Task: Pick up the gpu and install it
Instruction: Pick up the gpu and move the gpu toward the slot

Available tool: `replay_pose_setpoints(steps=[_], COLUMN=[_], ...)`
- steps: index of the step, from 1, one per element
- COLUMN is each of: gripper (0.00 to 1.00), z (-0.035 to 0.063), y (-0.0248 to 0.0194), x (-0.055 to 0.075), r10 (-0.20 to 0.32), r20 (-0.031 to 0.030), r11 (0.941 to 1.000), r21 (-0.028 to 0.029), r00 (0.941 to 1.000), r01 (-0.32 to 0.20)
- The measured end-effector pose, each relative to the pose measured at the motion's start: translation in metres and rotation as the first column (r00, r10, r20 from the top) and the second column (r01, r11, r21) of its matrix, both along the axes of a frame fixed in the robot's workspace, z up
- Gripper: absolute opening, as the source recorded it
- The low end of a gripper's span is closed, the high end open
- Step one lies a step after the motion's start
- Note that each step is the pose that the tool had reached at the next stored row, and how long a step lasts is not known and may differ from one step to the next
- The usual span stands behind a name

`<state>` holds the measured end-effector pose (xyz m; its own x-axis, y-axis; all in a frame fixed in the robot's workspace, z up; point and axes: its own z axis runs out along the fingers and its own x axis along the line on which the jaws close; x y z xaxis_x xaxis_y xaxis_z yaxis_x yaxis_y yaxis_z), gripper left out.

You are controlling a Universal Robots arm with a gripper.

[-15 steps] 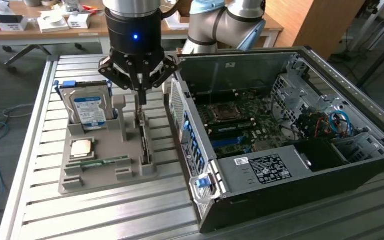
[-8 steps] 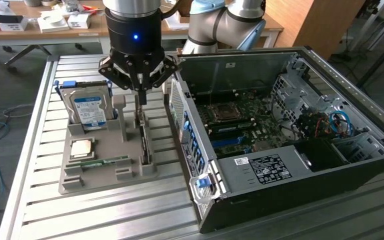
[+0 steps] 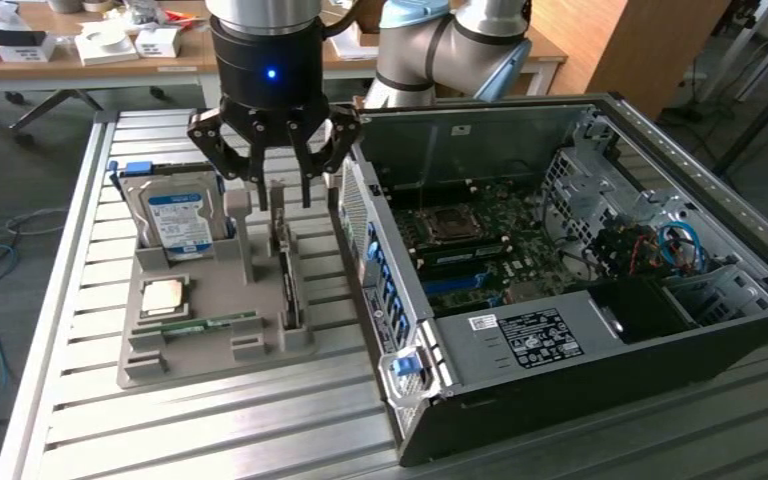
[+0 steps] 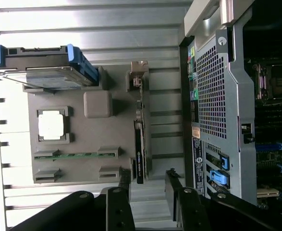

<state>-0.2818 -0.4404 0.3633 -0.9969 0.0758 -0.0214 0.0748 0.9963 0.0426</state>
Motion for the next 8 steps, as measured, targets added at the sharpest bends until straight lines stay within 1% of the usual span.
replay_pose_setpoints(steps=[1,2,6,8], gripper=[0.41,0.47,0.47,0.47], z=[0.0000,0.0000,-0.0003,-0.0028], y=[0.0000,0.0000,0.0000,0.0000], x=[0.0000,0.0000,0.0000,-0.0001], r10=[0.000,0.000,0.000,0.000], r20=[0.0001,0.0000,0.0001,0.0001], r11=[1.0000,1.0000,1.0000,1.0000], r21=[0.0000,0.0000,0.0000,0.0000], r00=[1.0000,1.0000,1.0000,1.0000], r01=[0.000,0.000,0.000,0.000])
